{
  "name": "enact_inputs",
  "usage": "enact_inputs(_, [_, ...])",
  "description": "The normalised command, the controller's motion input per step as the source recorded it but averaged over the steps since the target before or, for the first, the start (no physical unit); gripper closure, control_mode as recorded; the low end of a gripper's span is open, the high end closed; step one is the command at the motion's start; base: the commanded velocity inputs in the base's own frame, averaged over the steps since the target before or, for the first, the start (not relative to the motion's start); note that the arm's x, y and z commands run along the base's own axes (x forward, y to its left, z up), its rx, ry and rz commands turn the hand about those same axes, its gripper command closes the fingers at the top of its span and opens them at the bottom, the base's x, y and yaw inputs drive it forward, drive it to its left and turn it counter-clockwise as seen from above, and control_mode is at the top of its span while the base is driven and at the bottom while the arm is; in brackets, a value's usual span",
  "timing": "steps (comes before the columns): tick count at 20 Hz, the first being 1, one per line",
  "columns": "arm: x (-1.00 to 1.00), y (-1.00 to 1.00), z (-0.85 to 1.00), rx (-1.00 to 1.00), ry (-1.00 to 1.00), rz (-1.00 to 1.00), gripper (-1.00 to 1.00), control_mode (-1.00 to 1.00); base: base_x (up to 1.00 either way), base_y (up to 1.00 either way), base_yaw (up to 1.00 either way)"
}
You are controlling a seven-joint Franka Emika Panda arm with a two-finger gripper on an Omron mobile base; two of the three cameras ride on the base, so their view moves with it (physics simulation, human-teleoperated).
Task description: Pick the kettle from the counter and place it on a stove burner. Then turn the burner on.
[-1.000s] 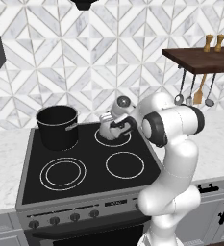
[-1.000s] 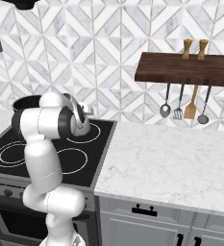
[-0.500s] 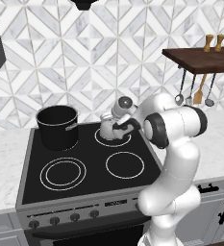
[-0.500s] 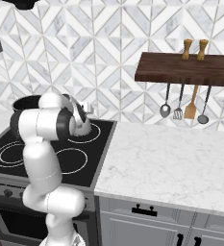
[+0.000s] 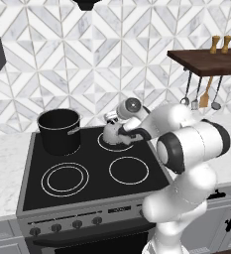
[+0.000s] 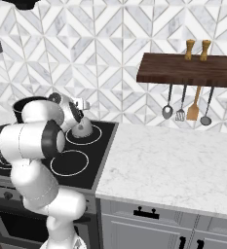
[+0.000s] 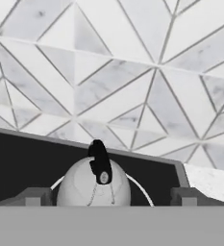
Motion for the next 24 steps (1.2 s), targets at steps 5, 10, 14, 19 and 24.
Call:
enact_inputs(5, [-0.76,0.09,0.81,0.0,-0.03,0.03,-1.0,-1.0,0.0,0.0,0.0])
enact_inputs(10, [-1.0,0.28,0.99,0.0,0.0,0.04,-1.0,-1.0,0.0,0.0,0.0])
enact_inputs(14, [-1.0,0.36,0.94,-0.02,0.06,0.06,-1.0,-1.0,0.0,0.0,0.0])
enact_inputs(19, [-0.92,0.38,0.87,-0.1,0.13,0.09,-1.0,-1.0,0.0,0.0,0.0])
enact_inputs(24, [-0.8,0.24,0.32,-0.21,0.04,0.11,-1.0,-1.0,0.0,0.0,0.0])
